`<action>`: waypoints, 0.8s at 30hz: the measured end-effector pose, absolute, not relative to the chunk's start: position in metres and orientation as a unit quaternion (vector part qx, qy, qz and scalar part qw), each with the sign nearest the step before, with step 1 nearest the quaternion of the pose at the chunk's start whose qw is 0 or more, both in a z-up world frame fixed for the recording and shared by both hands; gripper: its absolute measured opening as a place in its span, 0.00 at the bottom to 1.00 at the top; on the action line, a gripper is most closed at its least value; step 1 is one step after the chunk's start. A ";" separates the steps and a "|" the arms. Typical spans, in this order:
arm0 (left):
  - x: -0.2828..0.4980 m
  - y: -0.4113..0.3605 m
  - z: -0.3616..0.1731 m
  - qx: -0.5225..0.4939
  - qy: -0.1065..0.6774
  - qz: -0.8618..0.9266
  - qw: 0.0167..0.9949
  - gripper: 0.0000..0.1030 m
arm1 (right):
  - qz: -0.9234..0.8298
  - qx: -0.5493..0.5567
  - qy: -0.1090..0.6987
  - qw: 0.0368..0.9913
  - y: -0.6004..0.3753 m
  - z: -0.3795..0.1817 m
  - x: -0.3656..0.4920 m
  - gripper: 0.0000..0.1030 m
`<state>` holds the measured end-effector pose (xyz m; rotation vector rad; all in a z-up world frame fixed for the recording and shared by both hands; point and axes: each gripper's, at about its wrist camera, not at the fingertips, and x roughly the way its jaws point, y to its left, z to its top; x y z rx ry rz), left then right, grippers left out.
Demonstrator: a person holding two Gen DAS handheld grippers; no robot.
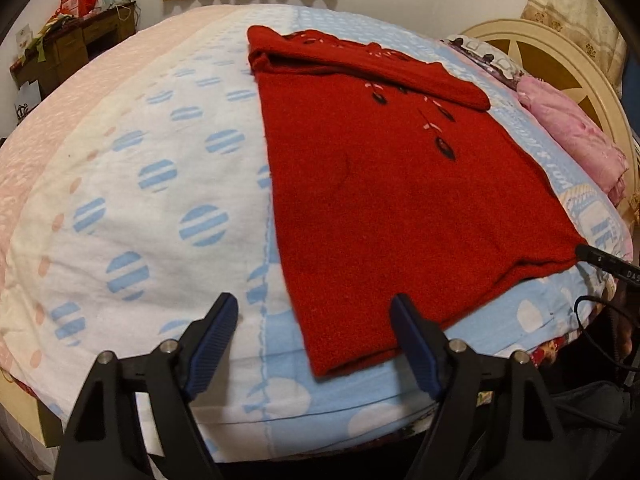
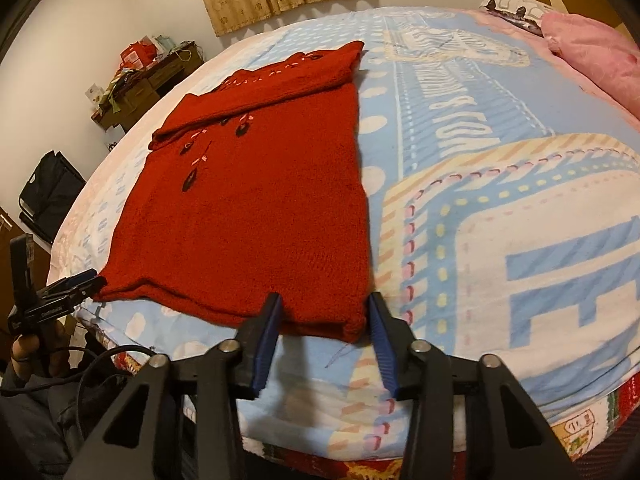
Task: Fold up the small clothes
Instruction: 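Close the left tool on the sweater hem while the right tool grasps the hem too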
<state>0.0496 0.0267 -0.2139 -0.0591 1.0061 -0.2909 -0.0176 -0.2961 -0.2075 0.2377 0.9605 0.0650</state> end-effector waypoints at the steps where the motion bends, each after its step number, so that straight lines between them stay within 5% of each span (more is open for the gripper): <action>1: 0.050 0.026 -0.214 -0.026 0.482 -0.142 0.864 0.78 | 0.032 0.116 0.460 0.879 -0.296 -0.207 -0.017 0.37; 6: 0.048 0.027 -0.210 -0.029 0.483 -0.152 0.862 0.77 | 0.035 0.138 0.457 0.878 -0.302 -0.208 -0.018 0.32; 14: 0.046 0.026 -0.208 -0.033 0.483 -0.177 0.857 0.50 | 0.041 0.150 0.457 0.876 -0.304 -0.210 -0.018 0.17; 16: 0.047 0.029 -0.208 -0.037 0.484 -0.183 0.855 0.26 | 0.043 0.154 0.455 0.876 -0.305 -0.209 -0.019 0.11; 18: 0.048 0.034 -0.207 -0.051 0.484 -0.188 0.853 0.14 | 0.050 0.168 0.448 0.877 -0.309 -0.207 -0.020 0.10; 24: 0.052 0.044 -0.210 -0.085 0.487 -0.199 0.846 0.10 | 0.055 0.175 0.443 0.878 -0.311 -0.207 -0.021 0.09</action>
